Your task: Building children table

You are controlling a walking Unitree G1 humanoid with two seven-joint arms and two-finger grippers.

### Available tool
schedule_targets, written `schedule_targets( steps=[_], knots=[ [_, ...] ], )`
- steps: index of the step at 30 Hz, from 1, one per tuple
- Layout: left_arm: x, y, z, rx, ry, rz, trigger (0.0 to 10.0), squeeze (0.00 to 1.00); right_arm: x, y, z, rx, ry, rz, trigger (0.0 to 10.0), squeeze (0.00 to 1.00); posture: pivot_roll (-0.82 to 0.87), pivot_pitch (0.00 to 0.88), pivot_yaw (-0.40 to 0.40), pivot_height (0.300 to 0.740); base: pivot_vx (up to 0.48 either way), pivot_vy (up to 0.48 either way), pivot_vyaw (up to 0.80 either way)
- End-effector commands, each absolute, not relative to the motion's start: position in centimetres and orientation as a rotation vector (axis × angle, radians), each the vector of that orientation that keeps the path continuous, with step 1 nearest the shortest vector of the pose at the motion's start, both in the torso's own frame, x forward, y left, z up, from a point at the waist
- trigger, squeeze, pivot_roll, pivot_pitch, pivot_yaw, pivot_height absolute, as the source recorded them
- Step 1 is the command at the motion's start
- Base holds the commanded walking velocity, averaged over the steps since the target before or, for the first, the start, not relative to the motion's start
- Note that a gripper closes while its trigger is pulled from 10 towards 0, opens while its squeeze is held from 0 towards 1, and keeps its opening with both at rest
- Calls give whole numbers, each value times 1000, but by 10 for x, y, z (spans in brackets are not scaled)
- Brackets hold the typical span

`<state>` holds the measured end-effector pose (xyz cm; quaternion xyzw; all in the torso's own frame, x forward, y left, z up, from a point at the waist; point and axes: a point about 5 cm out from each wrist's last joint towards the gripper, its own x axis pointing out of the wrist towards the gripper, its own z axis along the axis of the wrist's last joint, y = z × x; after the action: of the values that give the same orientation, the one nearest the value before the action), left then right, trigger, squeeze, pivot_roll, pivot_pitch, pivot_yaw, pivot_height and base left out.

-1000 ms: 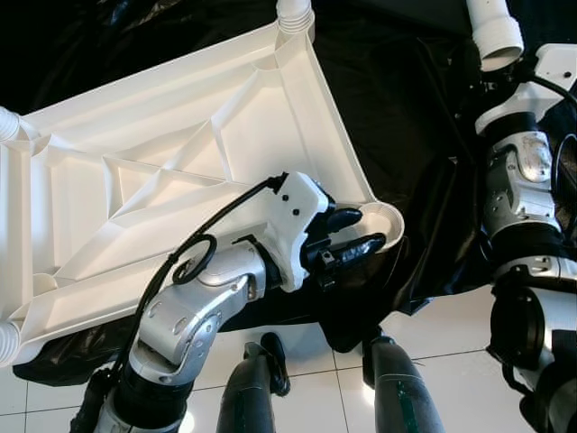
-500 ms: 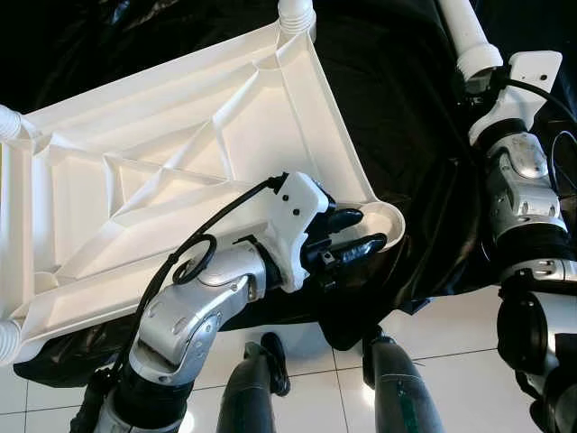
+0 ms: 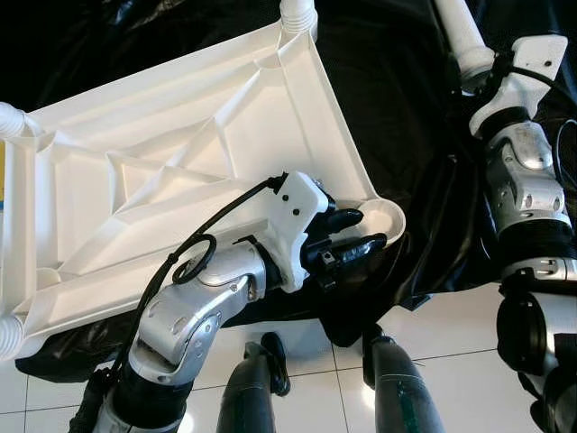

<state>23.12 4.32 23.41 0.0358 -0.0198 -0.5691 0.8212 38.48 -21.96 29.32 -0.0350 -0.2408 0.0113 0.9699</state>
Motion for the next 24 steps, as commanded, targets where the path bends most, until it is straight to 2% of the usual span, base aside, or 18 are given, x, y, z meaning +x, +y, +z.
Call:
schedule_targets(
  steps=[1,13,18,19,20,21,23,24],
  knots=[
    [228,43,230,78,-22,-1224,10000,0,387,-216,288,-42,-455,36,10000,0,-7,388,150,740,0,0,0],
    [228,43,231,78,-22,-1218,10000,0,392,-232,270,135,-350,-102,10000,0,-2,388,149,740,0,0,0],
    [228,43,231,78,-21,-1217,10000,0,393,-234,266,144,-327,-118,10000,0,-1,387,149,740,0,0,0],
    [229,43,231,78,-21,-1217,10000,0,393,-234,264,144,-319,-121,4980,0,-1,386,149,740,0,0,0],
    [229,43,231,78,-21,-1217,10000,0,393,-234,264,144,-319,-121,4980,0,-1,386,149,740,0,0,0],
    [229,43,231,78,-22,-1216,10000,0,393,-234,265,142,-321,-119,3137,0,-2,385,149,740,0,0,0],
    [229,43,231,77,-22,-1216,10000,0,393,-234,265,141,-322,-119,3137,0,-2,385,148,740,0,0,0],
    [229,43,231,78,-22,-1215,10000,0,393,-234,266,139,-327,-118,314,0,-2,384,147,740,0,0,0]
  ],
)
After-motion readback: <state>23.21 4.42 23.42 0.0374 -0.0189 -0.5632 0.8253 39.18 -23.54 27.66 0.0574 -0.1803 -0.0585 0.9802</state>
